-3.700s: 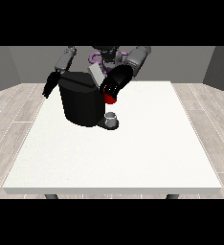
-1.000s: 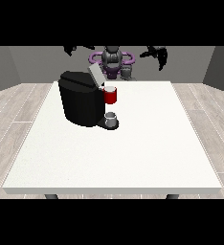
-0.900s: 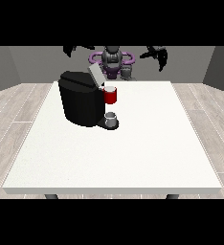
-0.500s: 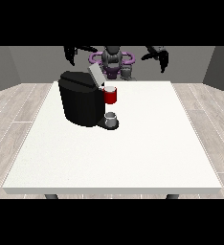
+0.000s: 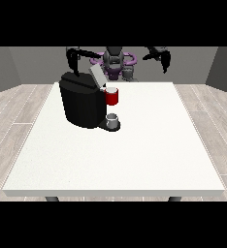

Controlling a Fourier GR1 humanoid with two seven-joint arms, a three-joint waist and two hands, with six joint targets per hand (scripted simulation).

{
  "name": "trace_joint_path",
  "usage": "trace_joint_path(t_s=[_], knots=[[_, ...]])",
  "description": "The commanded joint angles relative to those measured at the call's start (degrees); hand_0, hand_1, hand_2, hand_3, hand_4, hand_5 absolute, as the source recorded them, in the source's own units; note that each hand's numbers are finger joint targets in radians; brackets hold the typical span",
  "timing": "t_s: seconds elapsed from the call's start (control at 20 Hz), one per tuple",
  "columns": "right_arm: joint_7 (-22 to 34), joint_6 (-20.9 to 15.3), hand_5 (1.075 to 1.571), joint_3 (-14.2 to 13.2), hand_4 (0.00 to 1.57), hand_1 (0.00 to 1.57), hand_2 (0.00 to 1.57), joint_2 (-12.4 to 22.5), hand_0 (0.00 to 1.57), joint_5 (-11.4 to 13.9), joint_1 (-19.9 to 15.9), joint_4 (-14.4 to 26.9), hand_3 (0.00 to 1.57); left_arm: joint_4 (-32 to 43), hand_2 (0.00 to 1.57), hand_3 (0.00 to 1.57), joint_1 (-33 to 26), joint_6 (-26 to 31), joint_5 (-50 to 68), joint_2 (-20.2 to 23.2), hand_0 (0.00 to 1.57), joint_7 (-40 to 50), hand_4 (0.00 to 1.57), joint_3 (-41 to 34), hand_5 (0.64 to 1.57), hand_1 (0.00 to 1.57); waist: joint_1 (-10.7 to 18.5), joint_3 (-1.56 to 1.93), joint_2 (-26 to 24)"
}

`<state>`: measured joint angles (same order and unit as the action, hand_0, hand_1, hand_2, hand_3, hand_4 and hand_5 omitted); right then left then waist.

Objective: Insert the coffee pod into the coffee machine and close the lid

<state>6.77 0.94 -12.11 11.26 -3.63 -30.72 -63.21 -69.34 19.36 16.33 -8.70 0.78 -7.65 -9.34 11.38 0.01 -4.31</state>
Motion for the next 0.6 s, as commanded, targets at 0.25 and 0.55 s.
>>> trace_joint_path(t_s=[0.25, 0.55], knots=[[-4.13, 1.02, 1.571, 2.07, 0.0, 0.0, 0.0, -0.58, 0.0, 1.0, -3.55, 4.67, 0.0, -10.2, 0.0, 0.0, -4.27, 0.09, 2.75, 1.94, 0.0, 3.78, 0.38, 1.09, 1.571, 0.0, -0.03, 0.01, 4.01], [-1.8, -1.24, 1.571, 5.88, 0.07, 0.0, 0.0, -4.62, 0.0, 2.69, -6.85, 4.27, 0.0, -12.09, 0.0, 0.0, -5.82, -1.31, 3.1, 3.18, 0.0, 5.15, 0.33, 0.94, 1.571, 0.0, -2.19, 0.0, 4.01]])
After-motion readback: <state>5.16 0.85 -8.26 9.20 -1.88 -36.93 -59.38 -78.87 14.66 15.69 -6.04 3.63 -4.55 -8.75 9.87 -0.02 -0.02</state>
